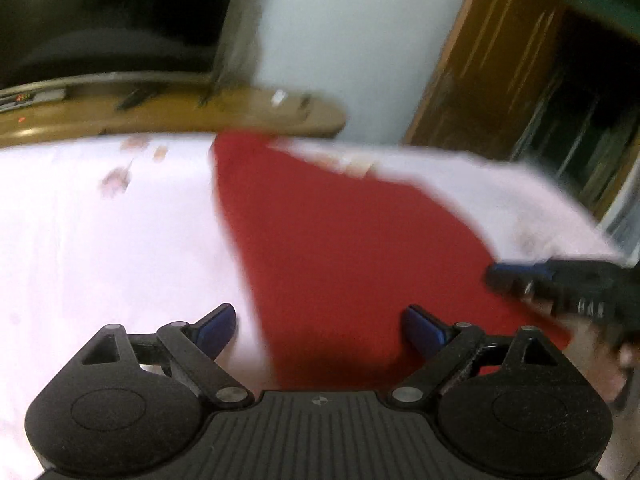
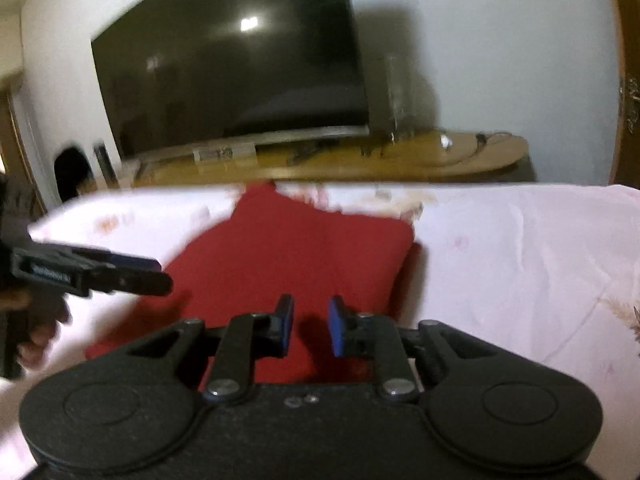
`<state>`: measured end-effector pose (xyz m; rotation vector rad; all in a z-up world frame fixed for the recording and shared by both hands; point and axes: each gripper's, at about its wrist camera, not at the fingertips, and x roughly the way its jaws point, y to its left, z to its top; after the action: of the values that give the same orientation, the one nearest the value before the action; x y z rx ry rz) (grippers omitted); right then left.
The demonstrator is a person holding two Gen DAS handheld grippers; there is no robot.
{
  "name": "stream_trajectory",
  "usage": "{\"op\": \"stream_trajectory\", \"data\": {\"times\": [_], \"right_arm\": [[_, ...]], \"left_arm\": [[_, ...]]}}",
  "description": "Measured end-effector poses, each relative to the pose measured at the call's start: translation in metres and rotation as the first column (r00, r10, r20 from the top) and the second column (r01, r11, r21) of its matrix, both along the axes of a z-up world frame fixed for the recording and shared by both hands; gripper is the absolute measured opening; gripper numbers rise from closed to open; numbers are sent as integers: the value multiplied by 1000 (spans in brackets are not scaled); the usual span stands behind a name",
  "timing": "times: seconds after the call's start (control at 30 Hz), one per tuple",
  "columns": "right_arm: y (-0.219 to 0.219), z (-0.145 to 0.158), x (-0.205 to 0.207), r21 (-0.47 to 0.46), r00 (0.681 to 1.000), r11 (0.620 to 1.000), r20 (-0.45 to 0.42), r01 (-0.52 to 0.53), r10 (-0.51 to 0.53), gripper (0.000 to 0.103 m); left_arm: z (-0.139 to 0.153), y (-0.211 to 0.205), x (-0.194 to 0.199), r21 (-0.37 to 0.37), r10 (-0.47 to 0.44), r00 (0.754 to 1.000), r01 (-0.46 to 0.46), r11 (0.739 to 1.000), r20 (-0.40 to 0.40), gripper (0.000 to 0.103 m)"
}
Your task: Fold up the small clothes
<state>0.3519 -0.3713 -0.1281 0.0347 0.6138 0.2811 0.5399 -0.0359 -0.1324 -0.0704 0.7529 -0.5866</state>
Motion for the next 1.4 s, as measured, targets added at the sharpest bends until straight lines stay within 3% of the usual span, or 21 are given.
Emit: {"op": "stream_trajectory", "data": {"times": [0.03, 0.1, 0.2, 0.23, 0.43, 0.57, 0.6, 0.63, 0.77, 0.83, 1.0, 1.07, 1.1, 1.17, 1.23, 1.3, 1.4], "right_arm": [[-2, -8, 5, -36, 999, 999, -31, 34, -35, 3], [-11, -5, 8, 18, 996, 997, -48, 79, -79, 5], [-23, 20, -12, 113, 991, 985, 5, 129, -131, 42], [-29, 24, -18, 161, 991, 978, -6, 136, -137, 44], [-48, -1, -53, 411, 972, 889, -194, 204, -133, 30], [-40, -19, -45, 495, 962, 839, -249, 228, -115, 25], [-38, -22, -42, 504, 961, 832, -252, 232, -115, 13], [-37, -22, -40, 507, 962, 831, -248, 231, -116, 10], [-33, -17, -47, 385, 963, 891, -212, 240, -168, 8], [-37, -24, -50, 336, 954, 902, -221, 271, -204, 8], [-27, -26, -42, 273, 960, 934, -222, 229, -170, 10], [-33, -20, -45, 295, 962, 930, -224, 220, -157, 15], [-35, -16, -49, 304, 966, 928, -202, 216, -159, 21], [-40, -9, -55, 307, 972, 927, -163, 215, -171, 22], [-44, -8, -48, 327, 973, 921, -165, 211, -164, 27], [-51, -11, -35, 360, 968, 905, -190, 225, -165, 36], [-75, -17, -17, 470, 966, 848, -198, 244, -168, 69]], "left_arm": [[-1, 1, -3, 10, 2, 1000, -2, 1000, -2, 91], [7, 7, -13, -26, 1, 1000, -1, 1000, 12, 91], [13, 23, -30, -34, 40, 999, -39, 999, 37, 91], [12, 28, -36, -44, 55, 998, -53, 998, 36, 91], [-7, 53, -68, -104, 139, 990, -142, 984, -37, 91], [-14, 53, -69, -111, 177, 983, -182, 977, -55, 91], [-13, 52, -68, -110, 175, 983, -180, 977, -55, 91], [-11, 52, -67, -110, 166, 985, -171, 979, -50, 91], [-8, 48, -65, -72, 144, 989, -146, 987, -37, 91], [-12, 50, -66, -55, 134, 990, -136, 989, -44, 91], [-1, 51, -69, 7, 119, 993, -119, 993, 18, 91], [6, 56, -70, -23, 107, 993, -106, 994, 51, 91], [5, 57, -67, -8, 107, 993, -107, 994, 43, 91], [-7, 54, -59, 67, 86, 996, -85, 994, -14, 91], [-4, 58, -54, 60, 80, 997, -79, 995, -3, 91], [4, 64, -46, -19, 84, 996, -84, 996, -16, 91], [8, 68, -18, -198, 45, 993, -66, 978, -106, 91]]}}
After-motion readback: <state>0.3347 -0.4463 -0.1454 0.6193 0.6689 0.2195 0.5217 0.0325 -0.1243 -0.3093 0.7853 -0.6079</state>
